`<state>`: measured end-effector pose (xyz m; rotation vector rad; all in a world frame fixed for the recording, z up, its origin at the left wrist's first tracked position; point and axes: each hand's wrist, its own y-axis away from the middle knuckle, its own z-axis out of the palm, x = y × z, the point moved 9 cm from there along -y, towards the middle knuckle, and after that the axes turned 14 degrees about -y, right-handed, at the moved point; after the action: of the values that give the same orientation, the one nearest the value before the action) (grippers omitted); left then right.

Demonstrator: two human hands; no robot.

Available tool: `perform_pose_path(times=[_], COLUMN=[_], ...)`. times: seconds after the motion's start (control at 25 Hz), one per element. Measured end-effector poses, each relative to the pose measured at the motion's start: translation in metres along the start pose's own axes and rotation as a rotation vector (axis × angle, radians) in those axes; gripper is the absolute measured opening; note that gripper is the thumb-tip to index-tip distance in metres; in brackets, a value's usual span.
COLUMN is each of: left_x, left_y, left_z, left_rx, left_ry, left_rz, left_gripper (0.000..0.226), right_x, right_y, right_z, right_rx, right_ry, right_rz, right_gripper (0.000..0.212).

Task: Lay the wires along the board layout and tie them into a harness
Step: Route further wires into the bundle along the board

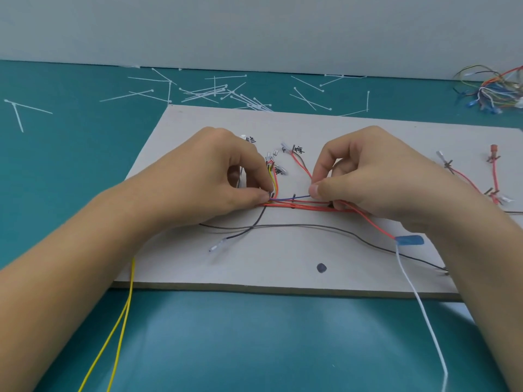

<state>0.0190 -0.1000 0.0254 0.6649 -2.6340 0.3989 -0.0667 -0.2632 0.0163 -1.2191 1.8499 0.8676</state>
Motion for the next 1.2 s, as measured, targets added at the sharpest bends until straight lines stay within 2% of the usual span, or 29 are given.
perform_pose_path(times=[0.08, 0.24, 0.4, 0.8, 0.96, 1.2], left_x=[0.001, 0.006, 0.015, 0.018, 0.010, 0.001], left_y=[0.000, 0.001, 0.000, -0.002, -0.001, 0.002], left_z=[0.001, 0.003, 0.009, 0.014, 0.010, -0.002], left_rx=[0.006, 0.023, 0.000, 0.007, 0.040, 0.038], left_ry=[0.002, -0.004, -0.039, -0.072, -0.070, -0.091], left_rz=[0.001, 0.018, 0.075, 0.090, 0.010, -0.070], left_gripper=[0.010, 0.015, 0.019, 0.017, 0.005, 0.016], right_x=[0.000, 0.000, 0.000, 0.004, -0.001, -0.009], right_y=[0.001, 0.008, 0.014, 0.009, 0.008, 0.006], right_z=[-0.001, -0.004, -0.004, -0.009, -0.012, -0.016], right_rx=[-0.012, -0.153, -0.259, -0.196, -0.172, -0.147], right_ry=[-0.037, -0.076, -0.067, 0.029, 0.096, 0.064], right_rz=[0.023, 0.077, 0.074, 0.046, -0.005, -0.091], right_gripper=[0.002, 0.015, 0.010, 0.016, 0.019, 0.018])
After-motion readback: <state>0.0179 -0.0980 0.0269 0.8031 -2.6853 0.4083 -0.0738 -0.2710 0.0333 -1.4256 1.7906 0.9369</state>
